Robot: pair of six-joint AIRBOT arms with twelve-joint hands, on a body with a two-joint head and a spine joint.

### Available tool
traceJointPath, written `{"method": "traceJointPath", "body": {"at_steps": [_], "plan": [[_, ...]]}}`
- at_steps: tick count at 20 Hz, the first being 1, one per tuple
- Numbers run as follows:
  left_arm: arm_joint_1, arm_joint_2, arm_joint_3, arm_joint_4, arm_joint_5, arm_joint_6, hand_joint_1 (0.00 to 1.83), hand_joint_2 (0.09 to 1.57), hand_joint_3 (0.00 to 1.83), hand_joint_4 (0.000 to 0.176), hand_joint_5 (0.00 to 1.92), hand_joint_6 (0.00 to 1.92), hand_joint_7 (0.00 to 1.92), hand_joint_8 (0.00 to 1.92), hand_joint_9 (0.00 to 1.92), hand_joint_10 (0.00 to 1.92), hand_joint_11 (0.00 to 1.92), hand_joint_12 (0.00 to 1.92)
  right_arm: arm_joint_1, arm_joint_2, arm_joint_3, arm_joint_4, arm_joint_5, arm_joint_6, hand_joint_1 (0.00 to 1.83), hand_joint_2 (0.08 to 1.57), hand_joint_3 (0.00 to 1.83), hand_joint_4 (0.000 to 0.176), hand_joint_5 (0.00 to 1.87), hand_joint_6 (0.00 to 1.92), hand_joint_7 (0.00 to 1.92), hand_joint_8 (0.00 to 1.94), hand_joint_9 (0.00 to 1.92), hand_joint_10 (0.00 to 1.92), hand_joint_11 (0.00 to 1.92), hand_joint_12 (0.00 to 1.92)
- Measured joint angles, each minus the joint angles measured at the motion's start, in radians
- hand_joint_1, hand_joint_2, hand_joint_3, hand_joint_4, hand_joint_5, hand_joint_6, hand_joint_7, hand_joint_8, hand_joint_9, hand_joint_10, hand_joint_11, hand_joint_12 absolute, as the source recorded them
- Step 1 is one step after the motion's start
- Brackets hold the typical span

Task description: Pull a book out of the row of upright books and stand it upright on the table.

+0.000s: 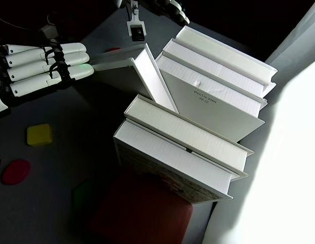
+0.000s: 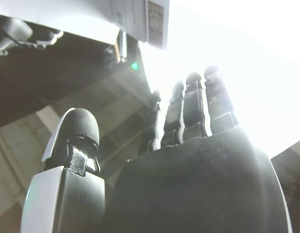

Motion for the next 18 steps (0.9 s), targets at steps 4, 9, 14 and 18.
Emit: {"method": "traceJointPath", "body": {"at_steps": [4,9,14,18], "plan": [[0.000,0.000,0.000,-0.001,0.001,0.000,0.28,1.36,0.00,0.072,0.05,0.00,0.00,0.00,0.00,0.00,0.00,0.00,0.036,0.016,0.009,-0.024,-0.005,0.000,0.98,1.20,0.00,0.176,0.00,0.00,0.00,0.00,0.00,0.00,0.00,0.00],[0.000,0.000,0.000,-0.001,0.001,0.000,0.25,1.37,0.00,0.058,0.05,0.00,0.00,0.00,0.00,0.00,0.00,0.00,0.153,0.027,0.011,-0.159,-0.108,0.011,1.34,1.14,0.00,0.074,0.00,0.00,0.00,0.00,0.00,0.00,0.00,0.00],[0.011,0.000,0.000,-0.003,0.012,-0.001,0.25,1.38,0.00,0.050,0.04,0.00,0.00,0.00,0.00,0.00,0.00,0.00,0.313,-0.012,0.016,-0.393,-0.325,0.048,1.42,1.12,0.00,0.124,0.00,0.00,0.00,0.00,0.00,0.00,0.00,0.00],[0.011,0.000,0.000,-0.004,0.017,-0.001,0.23,1.38,0.00,0.049,0.03,0.00,0.00,0.00,0.00,0.00,0.00,0.00,0.397,-0.032,0.016,-0.558,-0.435,0.084,1.41,0.97,0.06,0.091,0.00,0.00,0.00,0.00,0.01,0.00,0.00,1.02]]}}
